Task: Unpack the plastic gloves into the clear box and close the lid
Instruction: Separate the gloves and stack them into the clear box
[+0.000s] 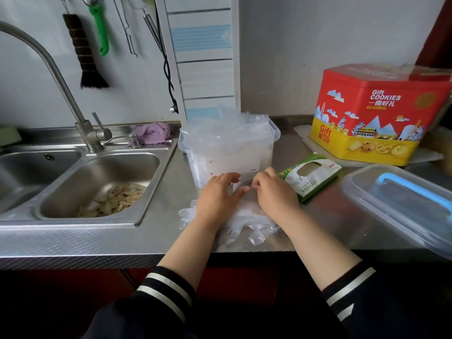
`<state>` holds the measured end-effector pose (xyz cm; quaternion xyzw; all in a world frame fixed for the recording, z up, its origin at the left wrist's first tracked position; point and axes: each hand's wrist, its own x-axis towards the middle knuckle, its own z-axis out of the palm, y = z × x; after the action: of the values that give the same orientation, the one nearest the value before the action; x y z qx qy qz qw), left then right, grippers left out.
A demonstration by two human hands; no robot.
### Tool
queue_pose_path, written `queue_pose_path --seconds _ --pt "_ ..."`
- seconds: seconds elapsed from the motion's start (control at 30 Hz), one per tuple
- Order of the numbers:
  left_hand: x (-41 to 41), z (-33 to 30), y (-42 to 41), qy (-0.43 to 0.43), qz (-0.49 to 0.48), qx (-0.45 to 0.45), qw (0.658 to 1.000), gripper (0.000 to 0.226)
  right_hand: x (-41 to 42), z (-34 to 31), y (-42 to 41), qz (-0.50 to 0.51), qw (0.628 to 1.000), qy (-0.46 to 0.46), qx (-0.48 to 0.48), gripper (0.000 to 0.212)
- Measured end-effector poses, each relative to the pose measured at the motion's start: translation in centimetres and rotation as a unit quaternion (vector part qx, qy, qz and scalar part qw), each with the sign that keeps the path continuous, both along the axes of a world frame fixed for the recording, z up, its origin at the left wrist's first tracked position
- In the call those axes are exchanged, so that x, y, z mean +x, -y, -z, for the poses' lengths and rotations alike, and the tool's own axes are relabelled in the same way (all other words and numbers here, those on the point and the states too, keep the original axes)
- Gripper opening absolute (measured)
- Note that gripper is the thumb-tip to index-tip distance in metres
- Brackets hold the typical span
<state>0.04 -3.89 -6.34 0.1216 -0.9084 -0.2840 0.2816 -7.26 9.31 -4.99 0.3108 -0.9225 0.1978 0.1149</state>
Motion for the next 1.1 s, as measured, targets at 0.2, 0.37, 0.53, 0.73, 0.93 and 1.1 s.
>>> queue_pose_path --seconds 0.2,0.37,0.53,0.73,0.93,1.1 --pt "0.4 -0.5 0.0 0.037 -0.010 0.013 0.999 0.041 -0.6 -0.8 -0.4 -0.078 0.963 -0.200 -0.164 0.009" --pt "0.5 -0.6 -0.3 0.023 0.042 0.072 0.996 0.026 -1.1 -2.5 -1.0 -0.093 0.942 -0.258 -0.191 0.013" --pt "0.3 -2.3 -0.4 0.023 0.098 0.156 0.983 0.019 -1.8 -3.7 -1.0 -0.098 0.933 -0.283 -0.197 0.013" --pt "-0.6 -5.4 -0.8 0.034 0.104 0.148 0.983 0.013 -2.5 -6.2 -0.6 -0.068 0.924 -0.304 -0.222 0.005" --pt "0.4 -8.8 1.5 -0.045 0.089 0.233 0.967 0.009 -4.5 -9.3 0.6 0.004 0.921 -0.307 -0.239 0.008" --pt "-0.5 -11.0 4.9 -0.094 0.028 0.211 0.972 0.006 -7.1 -11.4 3.6 0.011 0.920 -0.302 -0.247 0.006"
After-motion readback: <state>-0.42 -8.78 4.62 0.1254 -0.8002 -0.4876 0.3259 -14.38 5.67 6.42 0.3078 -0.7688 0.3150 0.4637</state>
